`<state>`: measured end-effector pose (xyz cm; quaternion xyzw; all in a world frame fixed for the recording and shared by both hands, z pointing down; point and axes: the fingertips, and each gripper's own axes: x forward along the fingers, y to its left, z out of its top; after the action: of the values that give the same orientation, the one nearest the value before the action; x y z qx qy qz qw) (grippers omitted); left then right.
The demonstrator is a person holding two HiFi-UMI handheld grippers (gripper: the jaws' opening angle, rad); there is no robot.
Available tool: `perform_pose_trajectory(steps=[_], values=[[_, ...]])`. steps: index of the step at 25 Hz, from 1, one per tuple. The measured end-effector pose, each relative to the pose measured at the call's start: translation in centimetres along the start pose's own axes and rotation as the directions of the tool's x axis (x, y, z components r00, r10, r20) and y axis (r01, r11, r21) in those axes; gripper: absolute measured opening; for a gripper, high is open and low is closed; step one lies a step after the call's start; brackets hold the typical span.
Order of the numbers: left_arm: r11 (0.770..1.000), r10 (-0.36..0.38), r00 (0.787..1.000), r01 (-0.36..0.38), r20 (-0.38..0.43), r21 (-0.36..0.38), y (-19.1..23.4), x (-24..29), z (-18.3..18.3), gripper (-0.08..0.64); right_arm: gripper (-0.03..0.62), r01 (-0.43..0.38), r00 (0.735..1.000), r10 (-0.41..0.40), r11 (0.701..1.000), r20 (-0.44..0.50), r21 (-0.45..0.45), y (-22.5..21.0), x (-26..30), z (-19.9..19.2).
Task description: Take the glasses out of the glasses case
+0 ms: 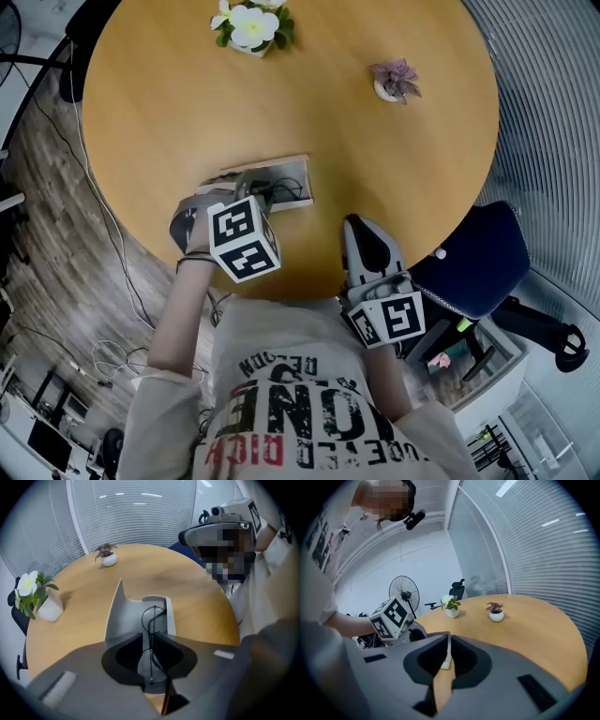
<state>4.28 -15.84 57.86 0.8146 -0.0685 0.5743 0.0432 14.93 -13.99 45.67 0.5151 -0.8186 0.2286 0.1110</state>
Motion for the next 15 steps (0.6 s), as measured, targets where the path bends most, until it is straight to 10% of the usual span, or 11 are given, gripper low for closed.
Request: perform_pose_trajectory(steps=[15], values=[[0.995,0.079,0.993,-0.074,0.083,-0.060,-0.3,-0.9,0.6,0.017,0.031,-0.001,1.000,0.001,1.000,0.001,-0.003,1.5,0.6,0.4]])
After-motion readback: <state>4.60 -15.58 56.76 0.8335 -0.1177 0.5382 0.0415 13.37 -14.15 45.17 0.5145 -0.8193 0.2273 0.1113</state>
